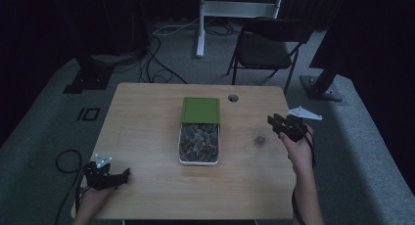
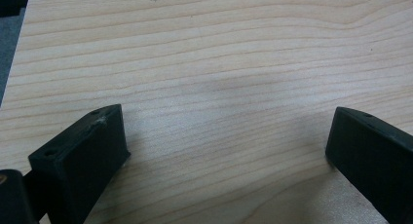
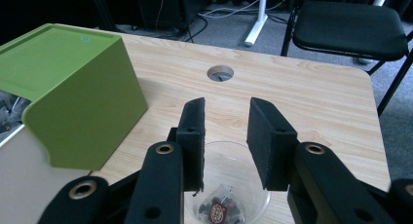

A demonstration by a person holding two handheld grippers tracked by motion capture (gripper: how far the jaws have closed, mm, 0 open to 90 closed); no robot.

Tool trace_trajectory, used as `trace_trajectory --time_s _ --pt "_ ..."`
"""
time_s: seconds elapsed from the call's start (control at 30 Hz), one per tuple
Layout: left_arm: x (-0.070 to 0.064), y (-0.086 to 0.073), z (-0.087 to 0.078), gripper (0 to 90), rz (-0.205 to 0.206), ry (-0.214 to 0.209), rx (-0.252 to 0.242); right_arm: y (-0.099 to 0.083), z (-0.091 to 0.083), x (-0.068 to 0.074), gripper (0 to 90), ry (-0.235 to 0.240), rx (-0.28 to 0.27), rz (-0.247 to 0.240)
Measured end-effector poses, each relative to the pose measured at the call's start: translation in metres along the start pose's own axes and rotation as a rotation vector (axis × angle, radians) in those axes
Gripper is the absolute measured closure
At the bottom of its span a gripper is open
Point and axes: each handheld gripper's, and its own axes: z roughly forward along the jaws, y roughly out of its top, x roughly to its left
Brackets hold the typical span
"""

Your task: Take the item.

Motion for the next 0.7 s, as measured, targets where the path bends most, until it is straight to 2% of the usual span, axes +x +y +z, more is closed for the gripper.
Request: trace_trajectory --time_s 0.7 --pt "0.0 0.0 0.0 1.9 0.0 0.0 0.0 -0.011 -0.016 0.03 54.9 0.059 -0.035 -0.047"
